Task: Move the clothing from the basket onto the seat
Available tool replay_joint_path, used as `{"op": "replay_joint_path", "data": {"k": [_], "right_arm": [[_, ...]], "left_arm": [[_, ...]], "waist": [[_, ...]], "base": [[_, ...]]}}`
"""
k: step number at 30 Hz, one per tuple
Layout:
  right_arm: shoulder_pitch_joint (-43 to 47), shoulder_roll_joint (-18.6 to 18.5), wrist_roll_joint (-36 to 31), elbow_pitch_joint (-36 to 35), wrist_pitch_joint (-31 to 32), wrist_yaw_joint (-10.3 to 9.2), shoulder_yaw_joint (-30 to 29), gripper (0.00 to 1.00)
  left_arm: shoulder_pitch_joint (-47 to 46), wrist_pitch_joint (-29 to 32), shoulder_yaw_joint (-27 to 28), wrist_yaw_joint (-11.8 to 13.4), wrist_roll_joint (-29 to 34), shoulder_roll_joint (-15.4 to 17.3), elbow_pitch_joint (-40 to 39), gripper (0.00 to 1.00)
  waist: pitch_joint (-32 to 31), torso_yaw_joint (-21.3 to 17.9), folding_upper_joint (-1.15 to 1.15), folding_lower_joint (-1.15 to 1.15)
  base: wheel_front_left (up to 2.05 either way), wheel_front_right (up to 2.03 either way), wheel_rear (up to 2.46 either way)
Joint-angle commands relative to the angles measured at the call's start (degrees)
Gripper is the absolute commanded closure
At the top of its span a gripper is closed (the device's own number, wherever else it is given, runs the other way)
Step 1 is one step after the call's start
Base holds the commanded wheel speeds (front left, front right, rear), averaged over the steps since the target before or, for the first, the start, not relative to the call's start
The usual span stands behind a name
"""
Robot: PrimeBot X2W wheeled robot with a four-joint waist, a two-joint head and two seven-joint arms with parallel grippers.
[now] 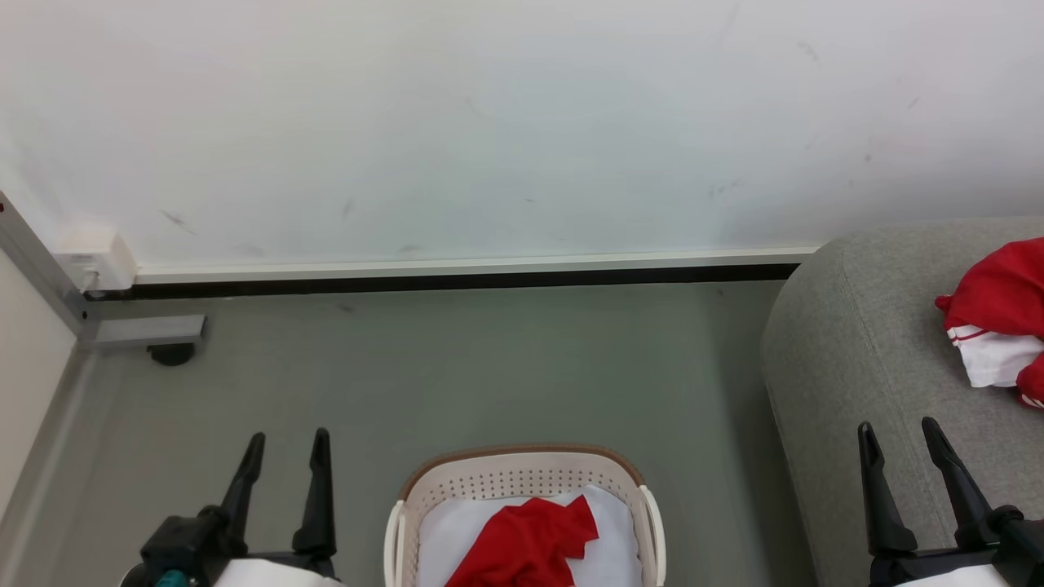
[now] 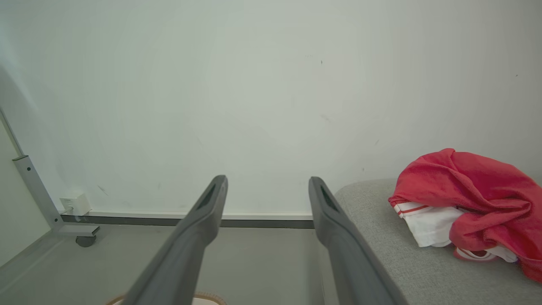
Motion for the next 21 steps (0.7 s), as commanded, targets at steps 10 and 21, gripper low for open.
{"op": "replay_joint_path", "data": {"k": [10, 21], "right_arm": [[-0.49, 0.41, -1.45, 0.18, -0.01, -0.13, 0.39, 0.0], [-1.21, 0.43, -1.05, 0.51, -0.01, -0.13, 0.32, 0.0]], "left_arm": [[0.36, -0.01, 1.64, -1.67, 2.51, -1.21, 0.65, 0.0], [-0.37, -0.02, 2.01, -2.32, 2.81, -1.39, 1.53, 0.0]], "waist": [[0.0, -0.3, 0.0, 0.01], [0.39, -0.42, 0.0, 0.01]], "base": [[0.0, 0.0, 0.0], [0.0, 0.0, 0.0]]}}
